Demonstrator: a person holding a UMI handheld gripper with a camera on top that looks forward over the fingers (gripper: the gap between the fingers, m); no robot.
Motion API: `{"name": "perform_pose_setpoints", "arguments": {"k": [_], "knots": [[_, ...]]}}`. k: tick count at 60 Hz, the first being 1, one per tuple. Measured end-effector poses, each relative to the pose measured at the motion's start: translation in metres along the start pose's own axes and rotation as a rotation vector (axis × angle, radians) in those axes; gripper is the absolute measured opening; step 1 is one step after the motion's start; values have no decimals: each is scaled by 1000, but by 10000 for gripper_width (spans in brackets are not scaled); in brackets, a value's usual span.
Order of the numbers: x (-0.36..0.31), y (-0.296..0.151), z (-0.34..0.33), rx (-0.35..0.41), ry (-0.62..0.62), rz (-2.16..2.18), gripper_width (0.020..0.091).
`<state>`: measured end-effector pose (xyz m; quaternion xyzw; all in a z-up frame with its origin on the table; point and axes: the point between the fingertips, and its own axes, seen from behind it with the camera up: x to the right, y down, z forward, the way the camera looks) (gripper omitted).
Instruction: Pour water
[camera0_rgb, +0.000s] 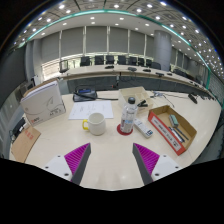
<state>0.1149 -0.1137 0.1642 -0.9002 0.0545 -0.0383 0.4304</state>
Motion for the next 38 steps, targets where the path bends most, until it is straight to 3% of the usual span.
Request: {"name": "perform_pose_setpoints", "arguments": {"k": [16,38], "knots": [[-47,29,-94,23,25,-32,861],[-63,39,-121,47,56,-64,862]]}}
